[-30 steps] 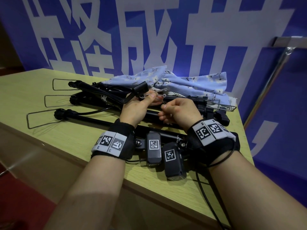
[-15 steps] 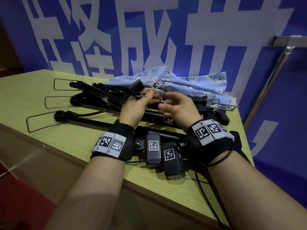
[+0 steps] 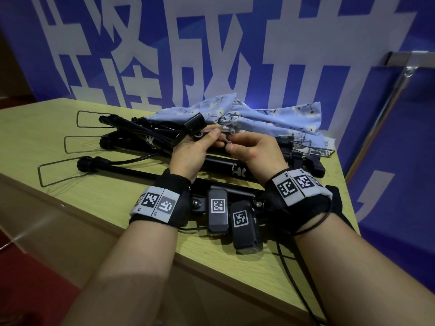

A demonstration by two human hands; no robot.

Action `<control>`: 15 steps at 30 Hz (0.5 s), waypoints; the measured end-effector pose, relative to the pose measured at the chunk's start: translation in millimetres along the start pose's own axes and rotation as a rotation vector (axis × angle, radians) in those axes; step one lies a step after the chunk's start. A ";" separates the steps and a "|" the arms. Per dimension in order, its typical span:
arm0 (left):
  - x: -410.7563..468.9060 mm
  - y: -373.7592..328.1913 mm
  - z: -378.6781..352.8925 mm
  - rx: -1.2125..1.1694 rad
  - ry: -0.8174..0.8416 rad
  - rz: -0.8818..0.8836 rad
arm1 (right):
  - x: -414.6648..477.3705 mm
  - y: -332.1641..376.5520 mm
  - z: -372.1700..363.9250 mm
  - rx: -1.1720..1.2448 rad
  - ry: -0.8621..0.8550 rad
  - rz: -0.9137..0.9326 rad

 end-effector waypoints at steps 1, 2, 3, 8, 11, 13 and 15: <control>-0.6 -1.1 -1.2 0.001 0.014 -0.012 | -0.1 -0.1 0.0 0.007 -0.002 -0.004; -1.0 -1.7 -2.0 -0.001 0.027 -0.020 | -0.1 -0.1 -0.1 0.005 -0.003 -0.007; -1.8 -2.3 -3.3 -0.004 0.038 -0.023 | -0.1 -0.7 0.2 0.001 -0.006 -0.010; -1.2 -2.9 -3.7 0.037 0.055 -0.044 | 1.3 -4.3 2.0 -0.018 -0.025 -0.035; -0.2 -3.1 -1.1 0.038 0.010 -0.039 | 0.7 -6.6 -0.5 0.124 -0.056 -0.089; -0.5 -7.9 -4.5 0.031 0.039 -0.050 | -0.8 -3.0 -6.2 0.289 -0.053 -0.103; -1.7 -15.4 -9.5 0.094 0.104 -0.051 | -0.6 0.8 -10.3 0.344 -0.034 -0.085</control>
Point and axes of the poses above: each hand's wrist, its own x-axis towards the middle knuckle, its own z-axis out of the back of the hand, y = z × x, the point moved 7 cm from there along x, towards the middle knuckle, and after that the axes turned 14 degrees about z, right-handed, at the moved point
